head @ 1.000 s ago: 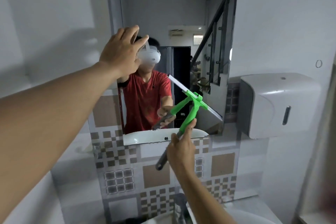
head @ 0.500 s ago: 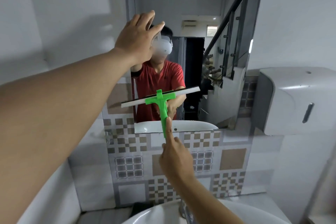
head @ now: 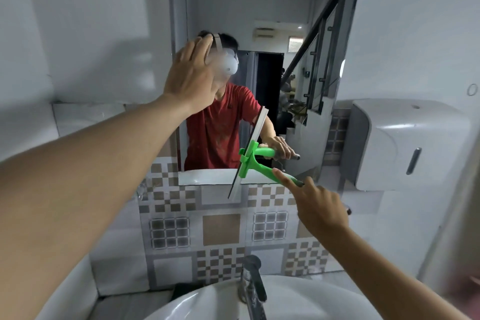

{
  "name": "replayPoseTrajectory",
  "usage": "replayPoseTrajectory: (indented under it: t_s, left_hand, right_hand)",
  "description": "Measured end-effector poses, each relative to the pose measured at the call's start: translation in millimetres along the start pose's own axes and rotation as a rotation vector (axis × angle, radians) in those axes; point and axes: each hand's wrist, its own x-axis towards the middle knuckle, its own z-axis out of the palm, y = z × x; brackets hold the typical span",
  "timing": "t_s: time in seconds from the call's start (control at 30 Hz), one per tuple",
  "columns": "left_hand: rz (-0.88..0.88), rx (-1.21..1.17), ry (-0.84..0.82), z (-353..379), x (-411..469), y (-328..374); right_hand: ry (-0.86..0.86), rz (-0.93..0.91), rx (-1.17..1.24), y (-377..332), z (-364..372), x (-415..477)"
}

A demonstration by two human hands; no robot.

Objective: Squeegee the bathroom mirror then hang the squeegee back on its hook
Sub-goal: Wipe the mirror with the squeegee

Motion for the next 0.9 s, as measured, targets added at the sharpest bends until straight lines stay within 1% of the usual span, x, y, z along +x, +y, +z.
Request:
replayPoseTrajectory:
  t_s: [0.13,0.27,0.53,0.67,0.77,0.9]
  left_hand:
    - [0.002,-0.016,-0.044,3.5,-6.2,4.4]
    - [0.007,-0.009,-0.036,0.6,-5.4,5.4]
    - [0.014,-0.024,-0.005,0.5,-13.2,20.1]
    - [0.058,-0.063,-0.090,13.0,-31.0,44.8]
    - [0.063,-0.070,-0.122,27.1,-44.6,57.8]
    - [0.041,-0.080,-0.149,37.8,-48.7,61.0]
  right_hand:
    - [0.031,0.068,-0.024,30.0,5.1,-3.7]
    - [0.017,0.193,0.052,44.4,13.7,-14.1]
    - [-0.065,0.425,0.391,4.6,37.3,-31.9]
    - [-0.032,0.475,0.484,-11.2,53.6,-38.2]
    - [-0.019,0.514,0.568,-23.4,67.0,-45.4]
    - [-0.067,0.559,0.628,-31.7,79.8,-60.8]
